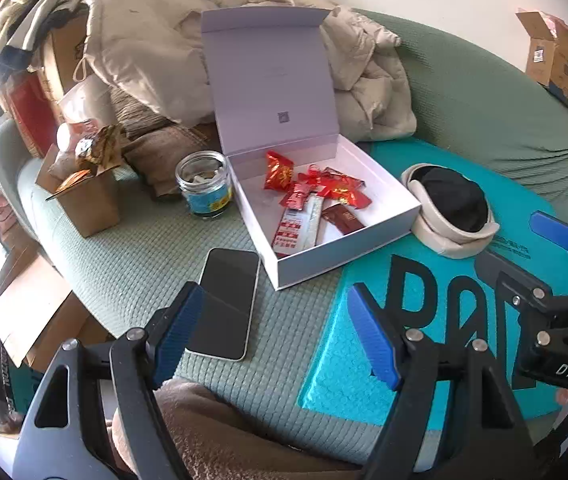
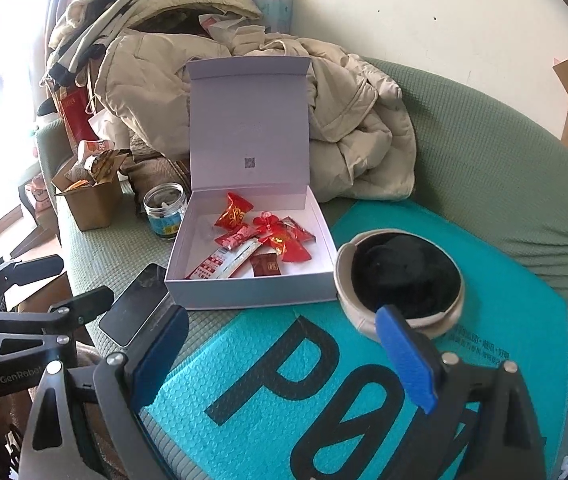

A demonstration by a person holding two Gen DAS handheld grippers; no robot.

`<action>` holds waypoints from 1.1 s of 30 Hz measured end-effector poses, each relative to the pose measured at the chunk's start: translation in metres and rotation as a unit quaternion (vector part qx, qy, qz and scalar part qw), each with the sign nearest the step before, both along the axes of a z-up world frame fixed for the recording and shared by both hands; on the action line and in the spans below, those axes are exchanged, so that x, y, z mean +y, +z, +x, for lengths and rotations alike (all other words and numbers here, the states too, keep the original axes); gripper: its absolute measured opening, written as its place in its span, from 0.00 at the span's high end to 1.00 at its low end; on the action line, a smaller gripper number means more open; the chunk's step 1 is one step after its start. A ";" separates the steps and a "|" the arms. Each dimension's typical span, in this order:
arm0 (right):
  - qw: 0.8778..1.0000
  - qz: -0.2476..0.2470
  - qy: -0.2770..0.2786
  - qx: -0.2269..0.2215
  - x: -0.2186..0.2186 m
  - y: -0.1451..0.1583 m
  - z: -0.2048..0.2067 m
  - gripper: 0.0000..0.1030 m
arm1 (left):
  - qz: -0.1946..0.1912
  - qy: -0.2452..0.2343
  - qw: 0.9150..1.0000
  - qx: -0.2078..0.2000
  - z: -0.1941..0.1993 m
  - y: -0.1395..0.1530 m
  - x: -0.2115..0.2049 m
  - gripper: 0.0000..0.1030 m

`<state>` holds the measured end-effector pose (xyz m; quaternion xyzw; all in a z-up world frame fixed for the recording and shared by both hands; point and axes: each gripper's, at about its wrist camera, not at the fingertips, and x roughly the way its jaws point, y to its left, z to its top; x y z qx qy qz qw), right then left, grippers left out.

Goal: Organize objects

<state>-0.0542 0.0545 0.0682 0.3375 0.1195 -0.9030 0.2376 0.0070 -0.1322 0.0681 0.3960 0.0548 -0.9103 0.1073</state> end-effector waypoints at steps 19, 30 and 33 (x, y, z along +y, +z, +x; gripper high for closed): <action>1.000 0.010 0.008 -0.023 -0.006 -0.016 0.006 0.08 | 0.005 0.006 1.000 -0.014 0.005 -0.011 -0.008 0.28; 0.999 0.015 0.011 -0.026 -0.007 -0.018 0.005 0.08 | 0.009 0.009 1.000 -0.017 0.006 -0.013 -0.010 0.28; 0.999 0.015 0.012 -0.027 -0.007 -0.019 0.005 0.08 | 0.010 0.009 1.000 -0.017 0.007 -0.013 -0.010 0.28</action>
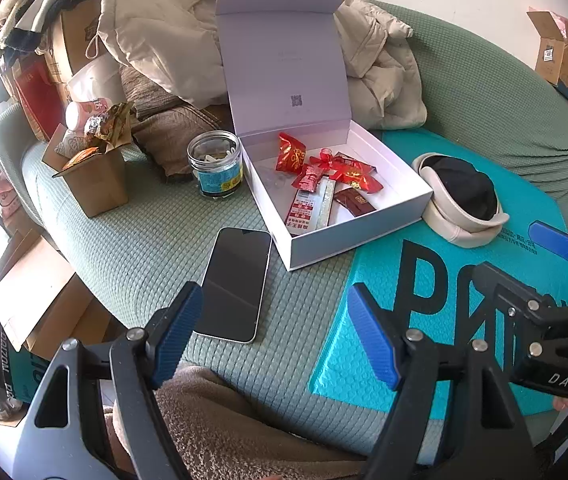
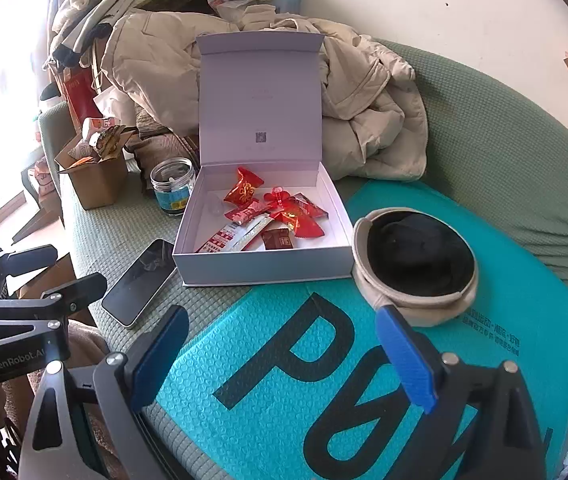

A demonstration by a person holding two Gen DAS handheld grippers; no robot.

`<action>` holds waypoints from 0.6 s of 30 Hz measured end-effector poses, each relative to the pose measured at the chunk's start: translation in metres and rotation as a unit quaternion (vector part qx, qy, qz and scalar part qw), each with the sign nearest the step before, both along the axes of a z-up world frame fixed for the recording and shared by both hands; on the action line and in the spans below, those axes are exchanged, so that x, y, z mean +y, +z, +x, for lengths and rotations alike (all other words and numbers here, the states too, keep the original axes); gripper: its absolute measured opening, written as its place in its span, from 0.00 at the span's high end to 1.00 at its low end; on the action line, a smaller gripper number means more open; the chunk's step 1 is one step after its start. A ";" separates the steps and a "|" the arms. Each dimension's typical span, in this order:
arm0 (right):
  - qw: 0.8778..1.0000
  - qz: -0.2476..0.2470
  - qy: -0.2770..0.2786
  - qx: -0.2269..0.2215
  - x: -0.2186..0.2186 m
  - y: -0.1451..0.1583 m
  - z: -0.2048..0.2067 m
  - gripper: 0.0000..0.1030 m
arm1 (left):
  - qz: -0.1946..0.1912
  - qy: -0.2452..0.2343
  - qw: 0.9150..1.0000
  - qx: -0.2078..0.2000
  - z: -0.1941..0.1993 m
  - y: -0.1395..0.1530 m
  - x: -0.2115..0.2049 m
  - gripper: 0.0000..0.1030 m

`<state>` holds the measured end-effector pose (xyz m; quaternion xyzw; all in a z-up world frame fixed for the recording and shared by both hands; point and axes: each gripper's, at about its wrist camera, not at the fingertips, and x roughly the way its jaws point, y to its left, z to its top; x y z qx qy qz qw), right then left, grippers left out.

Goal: Organize objects

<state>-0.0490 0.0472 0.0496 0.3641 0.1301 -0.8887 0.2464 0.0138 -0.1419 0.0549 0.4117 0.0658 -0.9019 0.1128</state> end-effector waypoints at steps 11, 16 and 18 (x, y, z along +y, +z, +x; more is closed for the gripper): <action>1.000 0.003 0.002 0.001 0.001 -0.001 0.001 0.08 | 0.004 -0.003 1.000 -0.004 0.001 -0.002 0.002 0.28; 1.000 0.003 0.002 0.002 0.001 0.000 0.002 0.07 | 0.006 -0.001 1.000 -0.001 0.003 -0.001 0.002 0.28; 1.000 0.004 0.003 0.002 0.001 0.000 0.002 0.07 | 0.005 -0.002 1.000 -0.002 0.003 -0.002 0.003 0.28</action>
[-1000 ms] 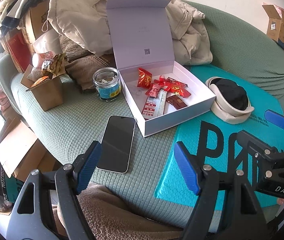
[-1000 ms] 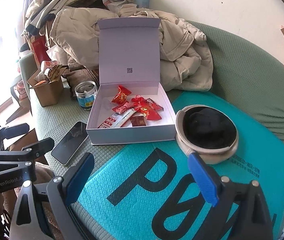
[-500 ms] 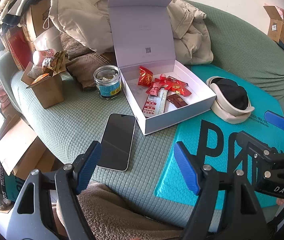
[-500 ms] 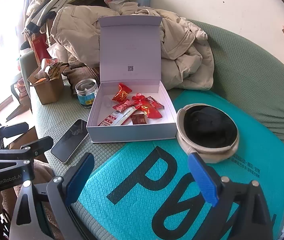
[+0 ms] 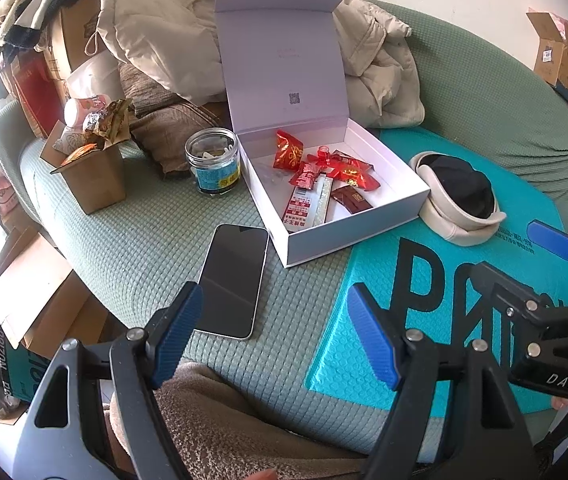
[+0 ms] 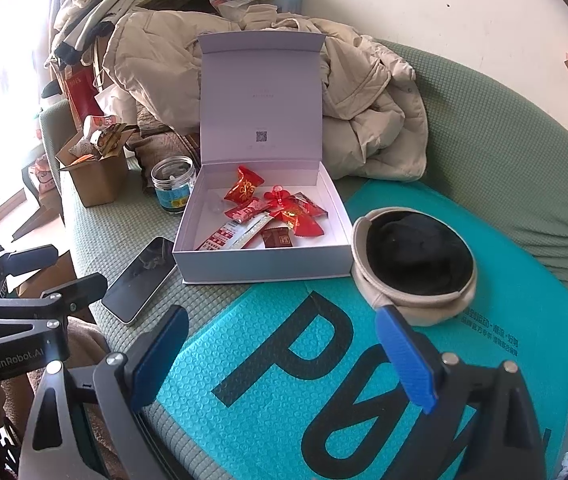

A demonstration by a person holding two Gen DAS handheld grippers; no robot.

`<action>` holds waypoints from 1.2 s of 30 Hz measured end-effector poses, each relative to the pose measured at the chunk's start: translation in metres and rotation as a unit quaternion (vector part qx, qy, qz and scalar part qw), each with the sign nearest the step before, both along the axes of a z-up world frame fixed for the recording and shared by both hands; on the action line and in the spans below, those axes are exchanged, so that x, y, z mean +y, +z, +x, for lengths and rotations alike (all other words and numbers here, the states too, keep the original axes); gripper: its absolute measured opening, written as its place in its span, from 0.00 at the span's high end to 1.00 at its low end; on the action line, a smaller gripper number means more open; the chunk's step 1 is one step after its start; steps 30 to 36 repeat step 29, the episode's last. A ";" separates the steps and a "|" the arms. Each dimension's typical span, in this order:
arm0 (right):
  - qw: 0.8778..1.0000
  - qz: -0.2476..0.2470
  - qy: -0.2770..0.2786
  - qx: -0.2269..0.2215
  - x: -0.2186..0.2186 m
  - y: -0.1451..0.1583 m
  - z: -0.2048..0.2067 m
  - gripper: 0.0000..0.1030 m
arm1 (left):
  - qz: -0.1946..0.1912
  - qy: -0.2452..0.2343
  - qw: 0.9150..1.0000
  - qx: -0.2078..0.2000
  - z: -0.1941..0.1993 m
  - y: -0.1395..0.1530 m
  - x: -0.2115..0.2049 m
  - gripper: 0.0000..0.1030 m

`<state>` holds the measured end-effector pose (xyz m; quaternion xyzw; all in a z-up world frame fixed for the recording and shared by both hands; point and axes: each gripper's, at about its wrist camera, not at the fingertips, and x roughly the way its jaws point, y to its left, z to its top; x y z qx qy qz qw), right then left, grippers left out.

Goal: Organize objects

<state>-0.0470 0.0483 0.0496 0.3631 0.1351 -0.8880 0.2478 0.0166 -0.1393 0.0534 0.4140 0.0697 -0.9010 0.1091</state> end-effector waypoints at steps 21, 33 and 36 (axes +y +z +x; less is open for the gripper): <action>1.000 0.001 0.001 -0.001 0.002 0.000 0.001 0.07 | 0.003 -0.002 1.000 -0.011 0.001 -0.005 0.005 0.28; 1.000 -0.002 0.001 -0.003 0.010 -0.001 0.004 0.07 | -0.001 -0.004 1.000 -0.012 0.003 -0.005 0.010 0.28; 1.000 -0.002 0.001 -0.003 0.010 -0.001 0.004 0.07 | -0.001 -0.004 1.000 -0.012 0.003 -0.005 0.010 0.28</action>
